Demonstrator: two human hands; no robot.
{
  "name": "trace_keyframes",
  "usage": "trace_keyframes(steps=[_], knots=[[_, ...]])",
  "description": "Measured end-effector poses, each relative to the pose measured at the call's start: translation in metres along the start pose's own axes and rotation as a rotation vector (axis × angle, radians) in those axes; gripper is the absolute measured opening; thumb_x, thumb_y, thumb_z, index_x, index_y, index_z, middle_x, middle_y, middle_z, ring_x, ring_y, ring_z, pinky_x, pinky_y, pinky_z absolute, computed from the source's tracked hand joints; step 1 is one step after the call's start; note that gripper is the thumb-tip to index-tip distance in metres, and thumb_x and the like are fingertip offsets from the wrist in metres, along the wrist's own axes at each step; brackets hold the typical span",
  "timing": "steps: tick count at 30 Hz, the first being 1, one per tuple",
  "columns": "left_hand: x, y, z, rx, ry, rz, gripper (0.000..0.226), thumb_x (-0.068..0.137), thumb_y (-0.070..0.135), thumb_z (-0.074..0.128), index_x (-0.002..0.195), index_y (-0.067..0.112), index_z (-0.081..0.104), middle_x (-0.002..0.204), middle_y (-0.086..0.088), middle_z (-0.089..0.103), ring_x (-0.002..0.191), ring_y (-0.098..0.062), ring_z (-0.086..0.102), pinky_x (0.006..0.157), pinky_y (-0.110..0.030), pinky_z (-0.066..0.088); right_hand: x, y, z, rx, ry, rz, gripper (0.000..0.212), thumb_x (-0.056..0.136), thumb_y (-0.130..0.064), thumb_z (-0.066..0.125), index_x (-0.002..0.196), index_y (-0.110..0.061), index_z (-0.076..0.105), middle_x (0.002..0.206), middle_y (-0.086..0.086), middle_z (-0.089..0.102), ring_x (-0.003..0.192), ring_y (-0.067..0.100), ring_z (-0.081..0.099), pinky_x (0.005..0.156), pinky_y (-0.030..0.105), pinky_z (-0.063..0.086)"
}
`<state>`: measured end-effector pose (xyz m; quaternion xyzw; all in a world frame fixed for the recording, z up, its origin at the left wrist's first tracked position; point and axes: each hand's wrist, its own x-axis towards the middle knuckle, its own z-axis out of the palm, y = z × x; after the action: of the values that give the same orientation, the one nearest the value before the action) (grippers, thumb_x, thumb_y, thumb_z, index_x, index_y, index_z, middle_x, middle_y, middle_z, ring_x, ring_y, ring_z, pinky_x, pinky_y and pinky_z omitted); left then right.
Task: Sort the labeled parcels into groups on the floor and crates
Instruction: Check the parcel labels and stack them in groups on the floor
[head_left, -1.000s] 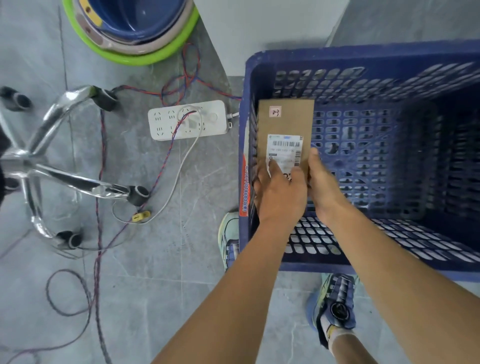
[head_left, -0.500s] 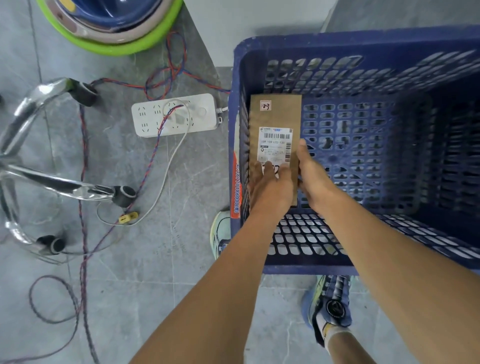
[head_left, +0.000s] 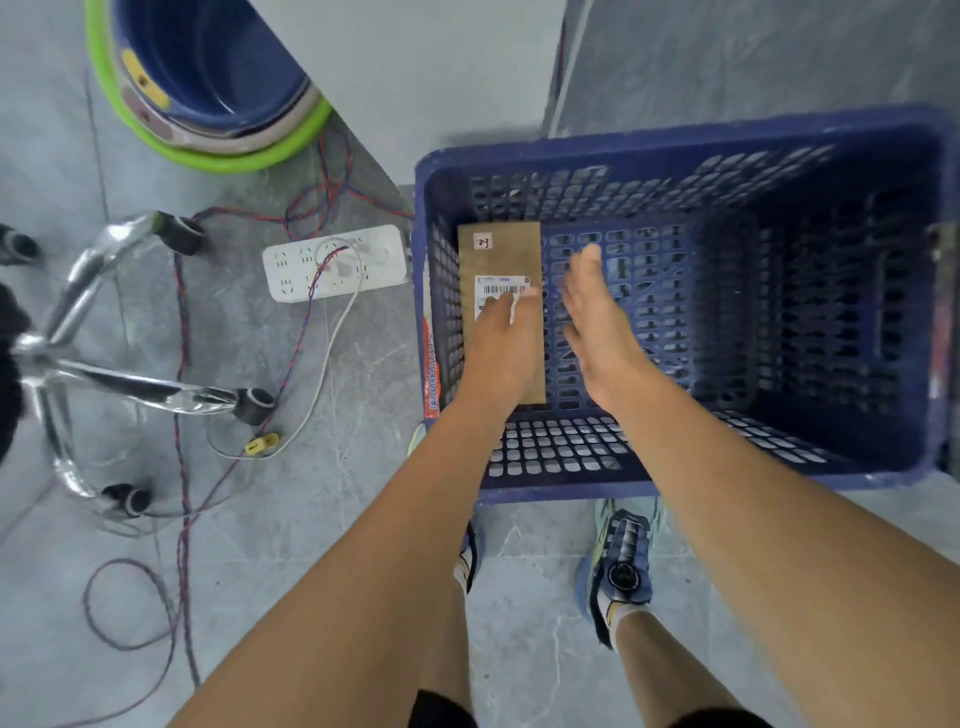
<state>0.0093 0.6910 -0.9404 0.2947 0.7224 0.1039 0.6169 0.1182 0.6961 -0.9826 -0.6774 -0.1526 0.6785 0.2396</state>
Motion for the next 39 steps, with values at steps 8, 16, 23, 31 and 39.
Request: trace_keyframes(steps=[8,16,23,31,39], knots=[[-0.139,0.139,-0.008,-0.149,-0.090,0.117,0.093,0.067,0.088,0.046,0.147,0.042,0.050,0.152,0.011,0.052,0.141,-0.014,0.047,0.121,-0.047,0.032,-0.149,-0.124,-0.048,0.095,0.005,-0.189,0.089,0.090,-0.086,0.025,0.165,-0.040,0.018,0.173,-0.010,0.015,0.157,0.011,0.020,0.130,0.049,0.012],[-0.311,0.305,-0.003,-0.093,-0.176,0.319,0.085,0.083,0.088,0.046,0.153,0.040,0.044,0.159,0.014,0.042,0.145,-0.014,0.040,0.125,-0.046,0.026,-0.339,-0.273,-0.116,0.175,0.136,-0.443,0.104,0.072,-0.096,0.031,0.163,-0.047,0.021,0.172,-0.015,0.016,0.157,0.008,0.018,0.130,0.046,0.012],[-0.455,0.413,0.001,-0.010,-0.317,0.560,0.102,0.064,0.095,0.046,0.152,0.043,0.045,0.159,0.015,0.042,0.145,-0.008,0.039,0.124,-0.047,0.027,-0.512,-0.354,-0.156,0.255,0.309,-0.662,0.095,0.077,-0.098,0.031,0.159,-0.052,0.026,0.169,-0.022,0.020,0.156,0.005,0.019,0.131,0.046,0.011],[-0.596,0.468,0.035,0.127,-0.604,0.796,0.066,0.097,0.070,0.044,0.152,0.034,0.044,0.149,0.015,0.047,0.136,-0.006,0.045,0.123,-0.041,0.031,-0.684,-0.369,-0.198,0.361,0.565,-0.879,0.092,0.081,-0.094,0.027,0.161,-0.049,0.022,0.171,-0.018,0.017,0.157,0.006,0.018,0.130,0.047,0.012],[-0.716,0.429,0.119,0.298,-0.858,0.954,0.057,0.104,0.057,0.042,0.153,0.028,0.045,0.156,0.010,0.044,0.136,-0.005,0.044,0.106,-0.035,0.038,-0.821,-0.277,-0.238,0.454,0.893,-1.001,0.079,0.095,-0.081,0.023,0.163,-0.041,0.025,0.166,-0.023,0.025,0.152,0.000,0.025,0.130,0.040,0.017]])
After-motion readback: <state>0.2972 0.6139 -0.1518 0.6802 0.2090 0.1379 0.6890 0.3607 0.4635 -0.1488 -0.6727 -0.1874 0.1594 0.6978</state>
